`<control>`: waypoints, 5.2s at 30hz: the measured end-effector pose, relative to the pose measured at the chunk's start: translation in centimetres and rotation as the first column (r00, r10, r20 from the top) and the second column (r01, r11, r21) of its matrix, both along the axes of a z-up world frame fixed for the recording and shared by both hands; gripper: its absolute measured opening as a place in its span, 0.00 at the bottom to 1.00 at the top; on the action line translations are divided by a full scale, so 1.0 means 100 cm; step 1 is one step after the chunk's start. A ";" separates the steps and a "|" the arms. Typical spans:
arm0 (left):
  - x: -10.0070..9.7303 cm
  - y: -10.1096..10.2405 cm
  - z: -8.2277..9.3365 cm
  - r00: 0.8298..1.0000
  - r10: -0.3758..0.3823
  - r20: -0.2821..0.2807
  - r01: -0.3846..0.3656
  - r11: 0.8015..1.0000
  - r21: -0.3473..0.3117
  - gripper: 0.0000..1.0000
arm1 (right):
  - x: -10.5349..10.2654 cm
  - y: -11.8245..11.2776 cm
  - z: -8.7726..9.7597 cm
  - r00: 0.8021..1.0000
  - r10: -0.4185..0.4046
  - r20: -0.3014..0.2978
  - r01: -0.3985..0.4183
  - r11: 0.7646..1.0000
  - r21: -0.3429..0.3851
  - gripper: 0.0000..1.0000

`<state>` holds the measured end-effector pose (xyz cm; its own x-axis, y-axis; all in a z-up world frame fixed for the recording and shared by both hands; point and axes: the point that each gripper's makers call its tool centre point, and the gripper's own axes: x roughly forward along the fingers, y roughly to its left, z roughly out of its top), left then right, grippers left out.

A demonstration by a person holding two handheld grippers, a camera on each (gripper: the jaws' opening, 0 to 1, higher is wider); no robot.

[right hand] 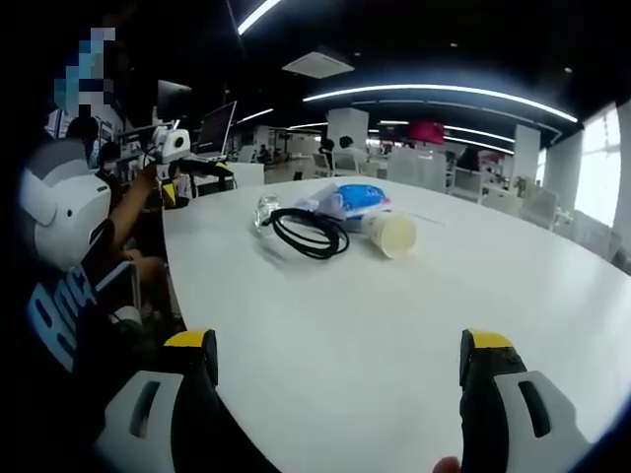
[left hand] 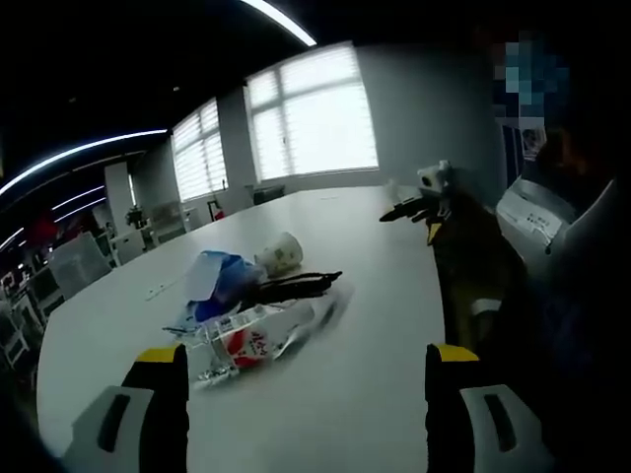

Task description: Arrange the tabletop items into an orderly group along one side of the table until the central work area is clear of visible clutter.

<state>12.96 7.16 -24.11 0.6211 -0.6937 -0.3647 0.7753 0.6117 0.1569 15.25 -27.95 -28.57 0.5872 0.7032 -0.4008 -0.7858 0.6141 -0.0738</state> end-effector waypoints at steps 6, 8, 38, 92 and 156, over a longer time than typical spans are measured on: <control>0.005 0.002 0.001 1.000 0.007 0.002 -0.007 1.000 -0.015 1.00 | 0.002 0.008 0.011 0.998 0.019 0.052 -0.020 1.000 0.021 0.92; 0.007 0.003 0.001 1.000 0.009 0.004 -0.009 1.000 -0.016 1.00 | 0.002 0.011 0.016 0.999 0.017 0.047 -0.020 0.998 0.051 0.93; 0.013 0.012 -0.009 1.000 0.009 -0.002 -0.009 1.000 -0.021 0.99 | -0.007 0.072 0.014 0.988 0.154 0.034 -0.156 0.985 0.075 0.79; 0.028 0.014 -0.023 1.000 0.011 -0.026 -0.012 0.999 -0.053 0.90 | -0.010 0.149 0.004 0.959 0.285 0.016 -0.284 0.949 0.140 0.62; 0.078 0.028 -0.044 0.996 0.048 -0.078 -0.054 0.995 -0.079 0.81 | 0.013 0.232 -0.023 0.960 0.278 -0.021 -0.273 0.953 0.135 0.32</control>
<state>20.72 9.98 -28.47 0.6289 -0.6910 -0.3564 0.7507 0.6590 0.0470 16.53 -4.79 -30.89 0.3490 0.8828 -0.3144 -0.9265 0.3754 0.0258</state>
